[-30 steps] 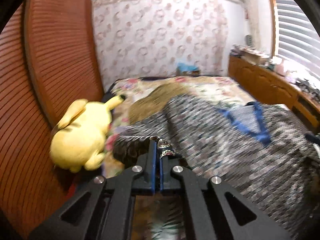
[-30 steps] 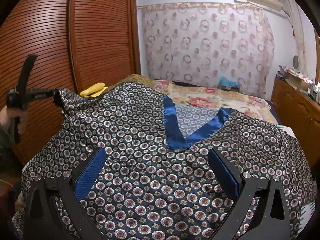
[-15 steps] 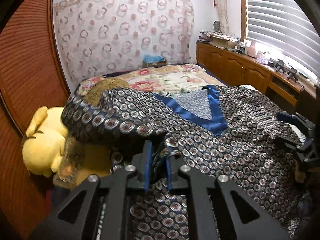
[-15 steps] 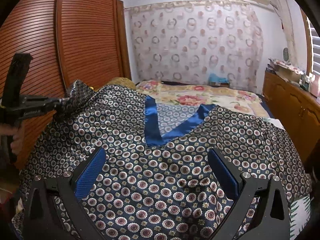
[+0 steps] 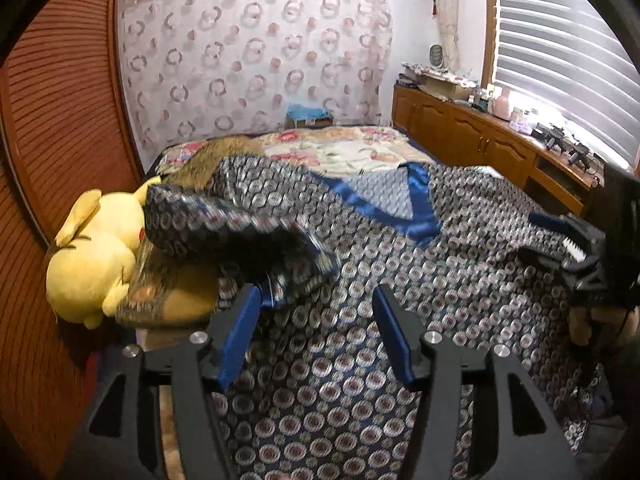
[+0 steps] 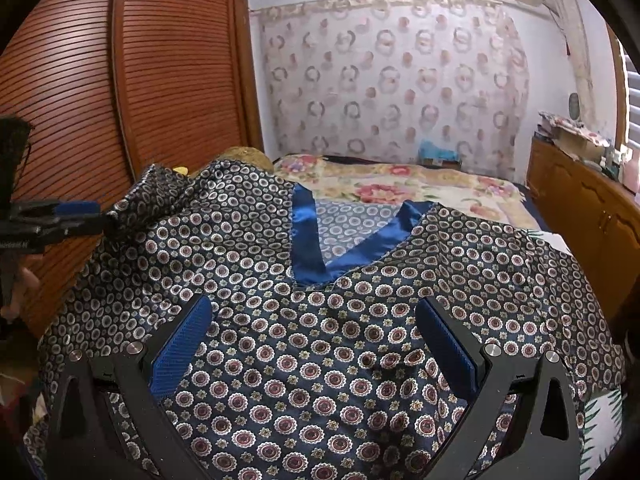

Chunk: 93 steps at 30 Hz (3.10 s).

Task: Fold small clothes

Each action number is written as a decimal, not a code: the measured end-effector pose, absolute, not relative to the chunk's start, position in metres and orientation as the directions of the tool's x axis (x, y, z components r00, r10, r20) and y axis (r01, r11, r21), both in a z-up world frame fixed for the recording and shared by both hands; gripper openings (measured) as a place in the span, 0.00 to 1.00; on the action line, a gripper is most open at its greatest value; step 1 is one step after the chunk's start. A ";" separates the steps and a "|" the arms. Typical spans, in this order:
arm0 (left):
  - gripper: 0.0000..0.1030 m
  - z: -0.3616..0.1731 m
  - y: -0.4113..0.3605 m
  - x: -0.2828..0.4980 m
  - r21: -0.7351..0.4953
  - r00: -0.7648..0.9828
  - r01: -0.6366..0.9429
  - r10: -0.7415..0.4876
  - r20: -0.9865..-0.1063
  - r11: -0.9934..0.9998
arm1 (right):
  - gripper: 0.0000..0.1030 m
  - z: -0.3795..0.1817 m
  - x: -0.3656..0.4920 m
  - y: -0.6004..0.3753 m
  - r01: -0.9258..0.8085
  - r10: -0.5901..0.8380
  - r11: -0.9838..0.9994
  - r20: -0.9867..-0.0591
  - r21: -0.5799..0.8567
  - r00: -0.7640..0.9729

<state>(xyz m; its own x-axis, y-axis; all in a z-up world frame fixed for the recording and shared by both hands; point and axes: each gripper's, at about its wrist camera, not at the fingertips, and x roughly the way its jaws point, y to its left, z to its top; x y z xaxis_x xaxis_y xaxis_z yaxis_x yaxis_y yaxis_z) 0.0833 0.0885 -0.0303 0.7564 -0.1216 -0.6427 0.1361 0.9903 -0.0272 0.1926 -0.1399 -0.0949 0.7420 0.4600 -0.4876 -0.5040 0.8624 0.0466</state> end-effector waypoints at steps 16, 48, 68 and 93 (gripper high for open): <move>0.56 -0.005 0.184 0.072 -0.099 0.835 -0.062 -0.003 -0.550 0.993 | 1.00 -0.085 0.201 -0.105 -0.581 0.503 0.814 -0.505 0.005 0.701; 0.56 -0.037 0.131 0.247 -0.093 0.663 0.128 -0.155 -0.732 0.987 | 1.00 -0.090 0.289 -0.114 -0.574 0.506 0.817 -0.549 0.057 0.665; 0.11 -0.053 0.149 0.252 -0.098 0.638 0.068 -0.119 -0.761 0.993 | 1.00 -0.092 0.289 -0.117 -0.600 0.529 0.797 -0.552 0.064 0.644; 0.26 -0.076 0.156 0.266 -0.027 0.597 0.009 -0.027 -0.801 1.000 | 1.00 -0.098 0.293 -0.134 -0.577 0.534 0.809 -0.552 0.114 0.640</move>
